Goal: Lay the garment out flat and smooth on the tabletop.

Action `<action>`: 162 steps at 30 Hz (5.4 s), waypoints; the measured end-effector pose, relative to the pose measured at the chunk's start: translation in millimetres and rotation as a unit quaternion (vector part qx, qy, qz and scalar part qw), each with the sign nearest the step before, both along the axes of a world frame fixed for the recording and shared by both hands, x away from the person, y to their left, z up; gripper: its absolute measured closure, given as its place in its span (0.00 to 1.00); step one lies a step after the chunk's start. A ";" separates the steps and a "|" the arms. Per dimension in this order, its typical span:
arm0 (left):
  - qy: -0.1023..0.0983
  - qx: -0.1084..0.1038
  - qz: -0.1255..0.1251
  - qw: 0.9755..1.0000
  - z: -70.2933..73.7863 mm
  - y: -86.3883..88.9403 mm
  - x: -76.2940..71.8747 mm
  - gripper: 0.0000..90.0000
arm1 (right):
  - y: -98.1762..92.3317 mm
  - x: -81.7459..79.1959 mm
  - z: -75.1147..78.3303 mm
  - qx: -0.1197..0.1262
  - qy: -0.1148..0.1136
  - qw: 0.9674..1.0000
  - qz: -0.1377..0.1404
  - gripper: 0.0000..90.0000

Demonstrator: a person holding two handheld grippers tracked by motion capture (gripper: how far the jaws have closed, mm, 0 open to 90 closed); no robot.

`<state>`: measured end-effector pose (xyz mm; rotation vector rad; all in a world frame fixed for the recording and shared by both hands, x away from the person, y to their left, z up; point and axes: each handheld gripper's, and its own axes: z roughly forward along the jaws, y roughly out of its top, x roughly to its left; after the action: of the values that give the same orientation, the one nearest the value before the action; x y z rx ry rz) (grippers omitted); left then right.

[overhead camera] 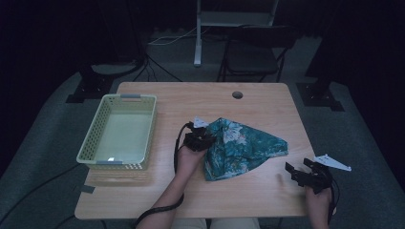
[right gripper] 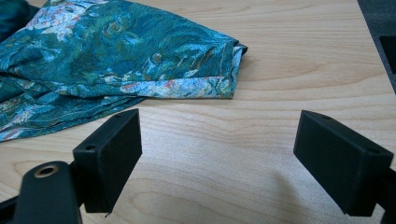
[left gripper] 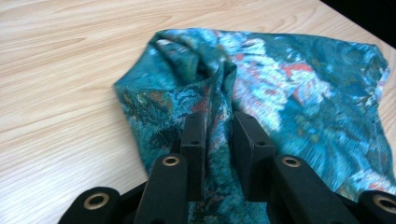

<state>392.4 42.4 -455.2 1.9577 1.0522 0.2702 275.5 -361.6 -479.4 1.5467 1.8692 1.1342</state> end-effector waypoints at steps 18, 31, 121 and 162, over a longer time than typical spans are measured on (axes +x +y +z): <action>0.003 0.036 0.050 0.998 -9.2 49.3 -18.0 0.66 | 0.6 -0.6 0.1 0.000 -0.001 1.000 0.000 0.16; -0.005 0.024 0.084 0.996 -15.6 73.4 -35.6 0.61 | 2.4 -0.2 -0.1 -0.003 0.002 1.000 0.011 0.16; 0.036 0.120 -0.097 0.987 -7.8 74.9 -87.0 0.98 | -3.9 100.0 14.7 -0.088 0.112 0.984 0.103 0.97; 0.077 0.105 -0.181 0.975 -6.6 26.8 -85.2 0.68 | 77.2 97.3 31.5 -0.074 0.140 0.955 0.252 0.52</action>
<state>307.2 69.3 -461.8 2.3482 0.7649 0.0285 372.8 -284.4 -447.9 1.2279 2.5791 0.9761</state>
